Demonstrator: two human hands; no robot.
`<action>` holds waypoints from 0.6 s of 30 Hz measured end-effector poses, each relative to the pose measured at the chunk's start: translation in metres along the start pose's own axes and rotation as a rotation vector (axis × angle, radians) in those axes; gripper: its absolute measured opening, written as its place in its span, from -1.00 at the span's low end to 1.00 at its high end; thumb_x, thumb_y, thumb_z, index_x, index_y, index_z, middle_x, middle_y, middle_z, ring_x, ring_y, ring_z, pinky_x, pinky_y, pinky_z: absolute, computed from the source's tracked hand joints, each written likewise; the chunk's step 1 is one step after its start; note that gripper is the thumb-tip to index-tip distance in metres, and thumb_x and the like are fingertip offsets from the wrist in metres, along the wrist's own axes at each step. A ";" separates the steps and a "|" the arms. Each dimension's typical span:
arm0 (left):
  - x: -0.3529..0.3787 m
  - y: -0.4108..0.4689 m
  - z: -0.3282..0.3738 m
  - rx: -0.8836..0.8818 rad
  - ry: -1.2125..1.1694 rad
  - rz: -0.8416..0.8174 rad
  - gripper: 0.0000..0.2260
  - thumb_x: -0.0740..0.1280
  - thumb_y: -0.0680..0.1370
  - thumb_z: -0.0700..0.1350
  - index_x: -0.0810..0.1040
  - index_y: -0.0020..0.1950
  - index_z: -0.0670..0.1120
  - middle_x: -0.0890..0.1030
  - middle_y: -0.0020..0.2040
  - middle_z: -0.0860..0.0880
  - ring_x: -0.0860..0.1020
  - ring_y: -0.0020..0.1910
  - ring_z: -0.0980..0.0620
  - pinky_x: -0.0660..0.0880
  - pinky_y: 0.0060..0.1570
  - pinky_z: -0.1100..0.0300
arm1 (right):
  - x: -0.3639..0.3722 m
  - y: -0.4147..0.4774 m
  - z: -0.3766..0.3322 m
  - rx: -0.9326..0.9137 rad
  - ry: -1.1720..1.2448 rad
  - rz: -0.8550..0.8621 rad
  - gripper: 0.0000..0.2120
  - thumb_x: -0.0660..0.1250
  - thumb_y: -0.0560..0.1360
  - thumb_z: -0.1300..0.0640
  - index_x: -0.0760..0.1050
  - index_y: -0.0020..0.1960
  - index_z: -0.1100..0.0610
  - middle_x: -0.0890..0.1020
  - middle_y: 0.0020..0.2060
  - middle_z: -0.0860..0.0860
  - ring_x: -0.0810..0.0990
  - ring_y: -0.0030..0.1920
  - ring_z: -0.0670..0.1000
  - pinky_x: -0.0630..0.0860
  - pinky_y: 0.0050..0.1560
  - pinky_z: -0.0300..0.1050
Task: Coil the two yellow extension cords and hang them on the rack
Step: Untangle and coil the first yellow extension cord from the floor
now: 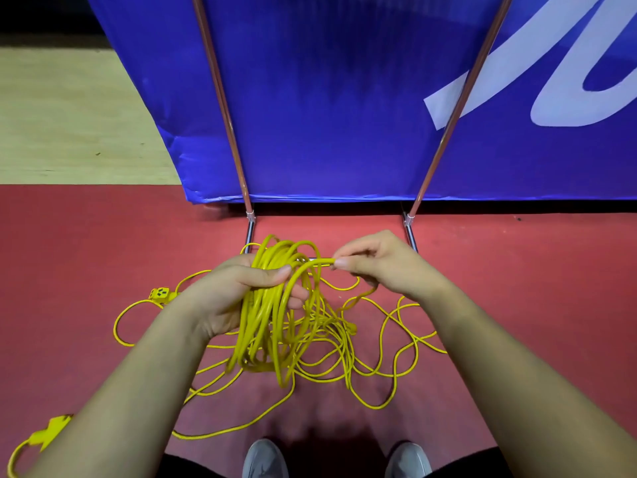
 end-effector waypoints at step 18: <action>-0.008 0.000 0.001 0.133 -0.161 -0.194 -0.45 0.64 0.19 -0.09 0.45 0.02 -0.19 0.48 -0.36 -0.05 0.43 -0.48 0.07 0.45 -0.45 0.27 | 0.005 0.004 0.061 0.102 -0.222 -0.279 -0.72 0.37 0.53 0.01 0.52 -0.07 0.26 0.44 -0.25 0.03 0.36 -0.21 -0.07 0.32 -0.14 -0.10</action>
Point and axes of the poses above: each hand's wrist, its own y-axis towards the middle knuckle, its own x-axis out of the palm, z = x × y, the point moved 1 cm from there along y, towards the middle knuckle
